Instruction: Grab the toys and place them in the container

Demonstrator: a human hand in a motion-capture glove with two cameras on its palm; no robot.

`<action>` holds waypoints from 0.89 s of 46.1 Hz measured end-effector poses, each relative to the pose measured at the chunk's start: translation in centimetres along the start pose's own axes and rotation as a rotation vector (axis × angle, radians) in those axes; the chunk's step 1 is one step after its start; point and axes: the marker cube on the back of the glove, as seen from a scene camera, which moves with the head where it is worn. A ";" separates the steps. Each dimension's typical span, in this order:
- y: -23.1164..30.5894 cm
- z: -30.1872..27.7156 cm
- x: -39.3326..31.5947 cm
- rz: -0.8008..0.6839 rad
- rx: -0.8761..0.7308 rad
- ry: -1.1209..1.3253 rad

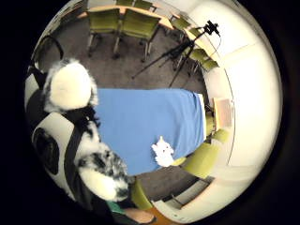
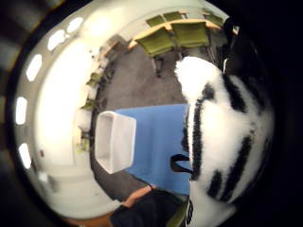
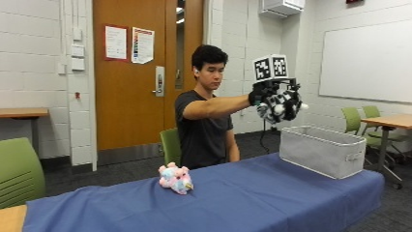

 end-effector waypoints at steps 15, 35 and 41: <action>3.4 -7.3 -24.6 -0.397 0.090 -0.067; 5.4 -4.0 -37.5 -0.631 -0.037 -0.251; 4.7 -1.5 -36.8 -0.573 -0.119 -0.152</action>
